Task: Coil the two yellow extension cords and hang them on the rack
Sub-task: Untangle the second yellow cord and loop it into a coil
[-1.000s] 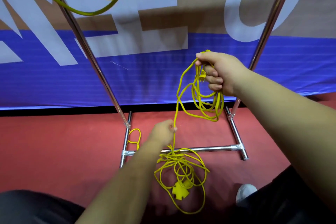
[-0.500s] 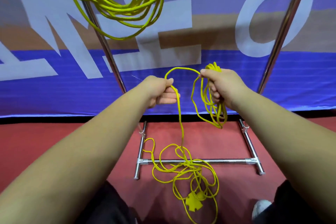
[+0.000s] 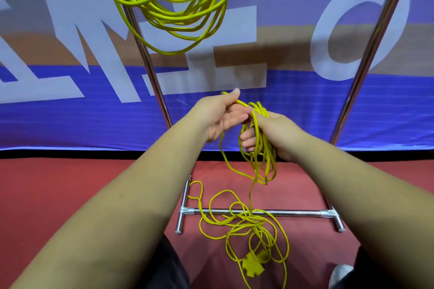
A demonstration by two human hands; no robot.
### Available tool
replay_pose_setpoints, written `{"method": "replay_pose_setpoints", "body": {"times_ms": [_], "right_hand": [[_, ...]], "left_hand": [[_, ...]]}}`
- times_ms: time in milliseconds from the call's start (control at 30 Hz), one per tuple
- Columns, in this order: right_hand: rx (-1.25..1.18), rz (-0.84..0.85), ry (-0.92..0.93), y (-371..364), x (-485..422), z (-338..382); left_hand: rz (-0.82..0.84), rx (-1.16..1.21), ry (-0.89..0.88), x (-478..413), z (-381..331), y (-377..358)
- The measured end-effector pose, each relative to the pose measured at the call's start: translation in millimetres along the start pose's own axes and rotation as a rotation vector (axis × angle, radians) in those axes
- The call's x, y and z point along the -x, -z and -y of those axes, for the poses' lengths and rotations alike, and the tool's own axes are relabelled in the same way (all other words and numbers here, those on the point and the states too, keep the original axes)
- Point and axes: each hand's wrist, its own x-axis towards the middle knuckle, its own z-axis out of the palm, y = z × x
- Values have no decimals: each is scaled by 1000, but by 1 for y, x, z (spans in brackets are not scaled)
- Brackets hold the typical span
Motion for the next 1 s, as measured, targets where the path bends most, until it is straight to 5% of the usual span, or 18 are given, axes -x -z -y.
{"method": "replay_pose_setpoints", "body": {"times_ms": [200,400,633,800,1000], "right_hand": [[37,-18,-20,-1,2,5],[-8,52,-63,2,9,14],[-22,62,-87,16,9,19],[10,102,-108,26,13,25],[60,180,-77,30,14,26]], "left_hand": [[-167,-157,-37,-13,4,26],[-125,46,40,-20,5,40],[-2,-592,-133,-18,8,37],[215,-643,-318,-16,5,47],[140,-938,-551,-11,5,30]]}}
